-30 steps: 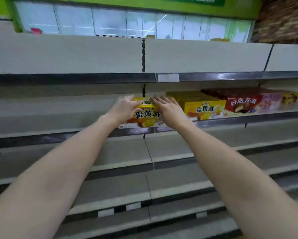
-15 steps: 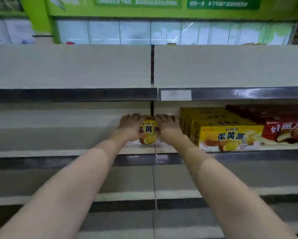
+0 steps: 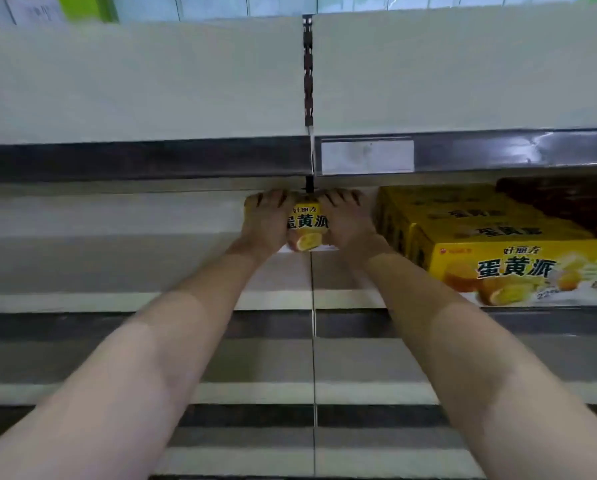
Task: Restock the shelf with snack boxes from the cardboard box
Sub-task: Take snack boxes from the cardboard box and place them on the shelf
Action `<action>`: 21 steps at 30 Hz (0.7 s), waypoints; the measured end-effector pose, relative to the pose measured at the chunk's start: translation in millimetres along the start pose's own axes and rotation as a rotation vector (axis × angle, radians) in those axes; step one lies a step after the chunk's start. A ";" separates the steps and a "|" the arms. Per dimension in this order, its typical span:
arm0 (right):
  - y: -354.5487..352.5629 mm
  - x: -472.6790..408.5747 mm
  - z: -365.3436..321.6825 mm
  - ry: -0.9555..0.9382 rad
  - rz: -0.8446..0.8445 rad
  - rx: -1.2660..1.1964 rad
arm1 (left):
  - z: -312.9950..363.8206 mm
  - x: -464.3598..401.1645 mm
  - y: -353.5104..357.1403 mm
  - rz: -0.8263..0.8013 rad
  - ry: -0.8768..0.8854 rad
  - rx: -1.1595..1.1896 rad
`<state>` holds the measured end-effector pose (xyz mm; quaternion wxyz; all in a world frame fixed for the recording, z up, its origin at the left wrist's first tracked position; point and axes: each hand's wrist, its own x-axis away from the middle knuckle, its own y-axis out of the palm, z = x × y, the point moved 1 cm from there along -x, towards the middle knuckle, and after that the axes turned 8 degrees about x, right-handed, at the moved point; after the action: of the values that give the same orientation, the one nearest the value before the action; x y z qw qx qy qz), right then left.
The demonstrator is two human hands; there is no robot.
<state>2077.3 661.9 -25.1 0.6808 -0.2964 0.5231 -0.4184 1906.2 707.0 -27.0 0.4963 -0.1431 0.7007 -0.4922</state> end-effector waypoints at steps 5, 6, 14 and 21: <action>15.8 -16.8 3.7 0.017 0.004 0.019 | -2.9 -15.1 14.1 0.034 -0.009 -0.021; 17.5 -18.7 4.3 0.027 0.008 0.021 | -2.9 -17.6 16.1 0.032 -0.016 -0.010; 5.6 -9.6 -5.0 0.123 -0.049 0.003 | 2.5 -14.9 8.6 0.020 -0.043 0.026; -14.6 22.6 -9.1 0.128 0.077 -0.024 | 20.4 -5.4 -20.6 0.078 0.036 0.090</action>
<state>2067.1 635.4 -25.9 0.6579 -0.2567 0.5817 -0.4037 1919.8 689.7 -7.4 0.5083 -0.0845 0.6917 -0.5060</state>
